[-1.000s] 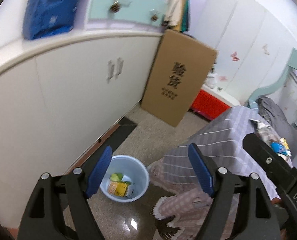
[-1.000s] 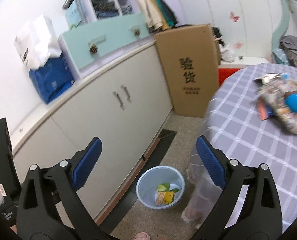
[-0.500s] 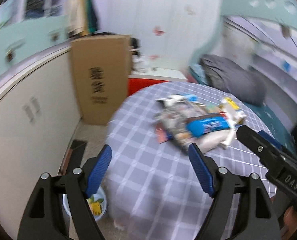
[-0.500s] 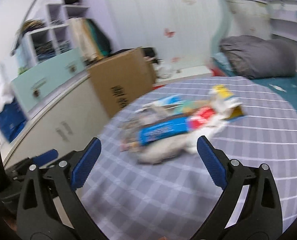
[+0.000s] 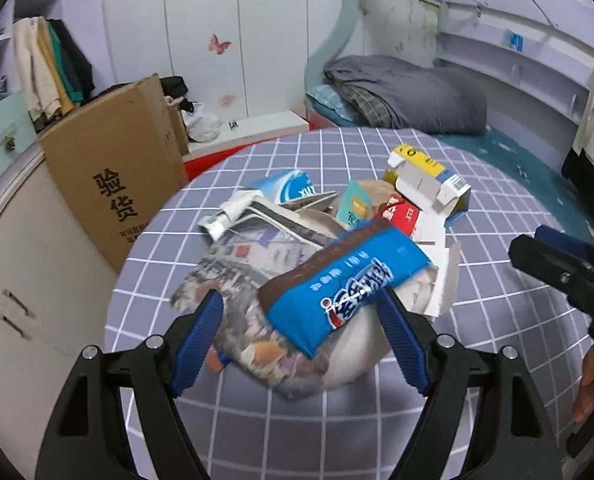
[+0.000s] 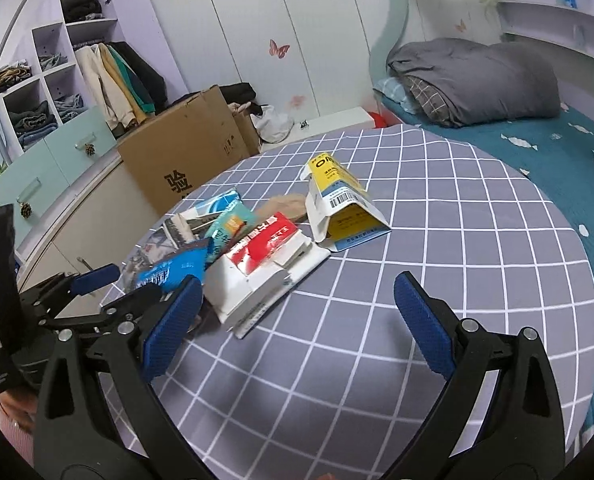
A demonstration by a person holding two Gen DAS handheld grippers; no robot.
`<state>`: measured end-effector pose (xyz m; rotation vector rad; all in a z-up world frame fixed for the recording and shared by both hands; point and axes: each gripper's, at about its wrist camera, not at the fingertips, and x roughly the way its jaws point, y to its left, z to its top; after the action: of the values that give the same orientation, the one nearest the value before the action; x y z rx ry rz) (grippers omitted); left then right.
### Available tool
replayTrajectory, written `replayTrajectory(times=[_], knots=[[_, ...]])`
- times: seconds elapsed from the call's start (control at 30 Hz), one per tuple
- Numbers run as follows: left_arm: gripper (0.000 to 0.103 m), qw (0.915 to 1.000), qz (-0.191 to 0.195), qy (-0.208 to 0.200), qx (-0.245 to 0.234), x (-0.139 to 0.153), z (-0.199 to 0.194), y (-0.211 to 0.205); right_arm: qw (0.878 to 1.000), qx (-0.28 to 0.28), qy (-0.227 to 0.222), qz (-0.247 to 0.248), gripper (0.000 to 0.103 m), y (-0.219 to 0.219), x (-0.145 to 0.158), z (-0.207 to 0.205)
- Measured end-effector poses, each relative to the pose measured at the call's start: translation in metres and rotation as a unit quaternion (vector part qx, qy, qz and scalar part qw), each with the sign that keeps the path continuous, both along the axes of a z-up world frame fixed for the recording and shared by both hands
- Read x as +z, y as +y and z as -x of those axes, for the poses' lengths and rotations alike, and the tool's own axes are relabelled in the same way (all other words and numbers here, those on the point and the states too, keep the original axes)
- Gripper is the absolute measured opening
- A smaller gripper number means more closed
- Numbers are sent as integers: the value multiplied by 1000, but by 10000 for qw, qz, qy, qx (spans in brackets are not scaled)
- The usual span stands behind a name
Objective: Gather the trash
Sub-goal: 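Grasp the blue snack wrapper with the left tool while the right tool grasps the yellow medicine box, then carry the blue wrapper and yellow box over the wastebasket and release the wrapper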
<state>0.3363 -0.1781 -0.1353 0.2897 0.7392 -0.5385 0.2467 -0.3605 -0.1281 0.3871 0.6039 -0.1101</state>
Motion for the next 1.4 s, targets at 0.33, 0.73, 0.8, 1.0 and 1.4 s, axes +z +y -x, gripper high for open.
replayTrajectory(times=[0.33, 0.73, 0.8, 1.0, 1.4], knots=[[50, 9985, 174, 176, -491, -4, -10, -16, 9997, 78, 160, -152, 94, -18, -7, -14], [41, 9916, 1279, 179, 25, 12, -15, 9, 9982, -115, 585, -100, 94, -44, -10, -68], [41, 9901, 1381, 101, 213, 16, -15, 13, 9975, -63, 703, -89, 94, -43, -15, -80], [41, 9848, 1485, -325, 840, 30, -10, 30, 9950, 60, 987, -141, 61, -42, -25, -105], [41, 9729, 1451, -553, 1715, 48, 6, 87, 9982, -325, 255, 431, 39, -28, 19, -59]])
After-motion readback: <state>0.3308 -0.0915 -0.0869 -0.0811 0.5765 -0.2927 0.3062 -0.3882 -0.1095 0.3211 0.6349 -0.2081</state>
